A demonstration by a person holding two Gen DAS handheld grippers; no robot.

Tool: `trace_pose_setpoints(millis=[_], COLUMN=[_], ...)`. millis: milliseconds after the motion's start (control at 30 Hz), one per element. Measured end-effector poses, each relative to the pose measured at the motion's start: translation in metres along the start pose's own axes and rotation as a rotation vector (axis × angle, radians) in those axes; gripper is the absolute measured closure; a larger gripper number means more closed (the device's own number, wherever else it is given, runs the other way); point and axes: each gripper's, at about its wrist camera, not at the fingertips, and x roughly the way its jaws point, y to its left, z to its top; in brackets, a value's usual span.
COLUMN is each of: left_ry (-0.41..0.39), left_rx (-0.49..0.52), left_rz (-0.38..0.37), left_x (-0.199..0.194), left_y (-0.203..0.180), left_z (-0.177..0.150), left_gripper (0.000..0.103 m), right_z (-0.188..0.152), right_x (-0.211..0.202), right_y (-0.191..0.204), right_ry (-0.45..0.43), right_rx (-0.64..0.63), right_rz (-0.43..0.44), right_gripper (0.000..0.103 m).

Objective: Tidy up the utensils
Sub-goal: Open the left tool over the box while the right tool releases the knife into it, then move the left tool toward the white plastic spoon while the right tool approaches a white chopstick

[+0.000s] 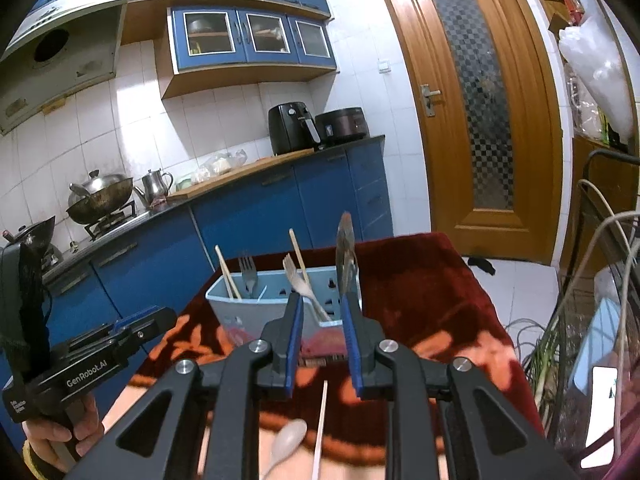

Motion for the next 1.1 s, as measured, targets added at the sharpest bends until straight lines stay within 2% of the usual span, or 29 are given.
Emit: trace_pose_setpoints(millis=[567, 1100], left_ry=[0.172, 0.328], left_rx=[-0.018, -0.004], left_rz=[0.025, 0.006], left_x=[0.012, 0.044], left_y=[-0.003, -0.020], left_z=[-0.049, -0.080], left_gripper=[0.078, 0.078], right_z=[-0.072, -0.099], right_x=[-0.001, 0.002], right_y=[-0.017, -0.047], right_ry=[0.136, 0.197], right_rx=[0.053, 0.125], right_rz=[-0.032, -0.042], right_gripper=[0.078, 0.076])
